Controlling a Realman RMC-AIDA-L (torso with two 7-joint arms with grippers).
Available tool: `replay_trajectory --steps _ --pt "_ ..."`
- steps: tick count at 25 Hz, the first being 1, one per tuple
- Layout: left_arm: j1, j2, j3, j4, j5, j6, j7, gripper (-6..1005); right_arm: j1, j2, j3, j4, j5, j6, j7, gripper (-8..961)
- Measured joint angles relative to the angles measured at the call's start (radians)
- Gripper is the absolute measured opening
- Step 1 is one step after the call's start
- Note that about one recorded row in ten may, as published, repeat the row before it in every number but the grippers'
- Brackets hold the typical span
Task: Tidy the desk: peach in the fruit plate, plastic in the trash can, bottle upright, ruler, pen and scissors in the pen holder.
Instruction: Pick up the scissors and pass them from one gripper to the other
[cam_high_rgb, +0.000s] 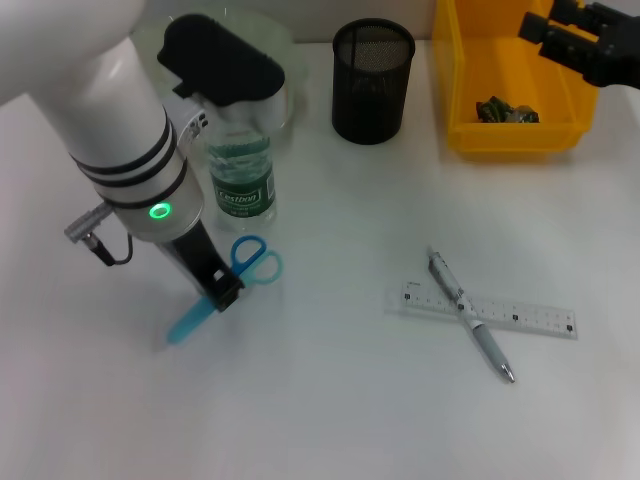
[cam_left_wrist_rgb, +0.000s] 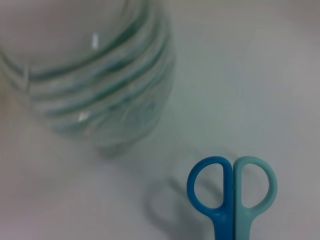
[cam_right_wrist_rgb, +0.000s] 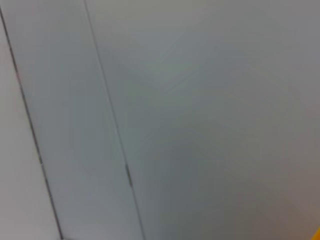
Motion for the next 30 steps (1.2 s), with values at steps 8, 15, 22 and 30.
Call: replay_trajectory --steps 8,15,22,30 --pt "0.063 0.002 -0.014 0.208 -0.035 0.001 0.005 230 -0.03 -0.001 0.059 0.0 0.005 -0.009 0.001 621" --pt "0.135 0.005 -0.051 0.359 -0.133 -0.035 0.049 230 -0.06 -0.001 0.081 0.0 0.016 -0.022 0.005 621" --pt "0.222 0.006 -0.169 0.379 -0.385 -0.193 0.25 231 -0.09 -0.021 0.08 -0.003 0.019 -0.108 0.037 621" --pt "0.32 0.008 -0.293 0.257 -0.75 -0.328 0.596 231 -0.151 -0.052 0.081 -0.008 0.02 -0.251 0.015 621"
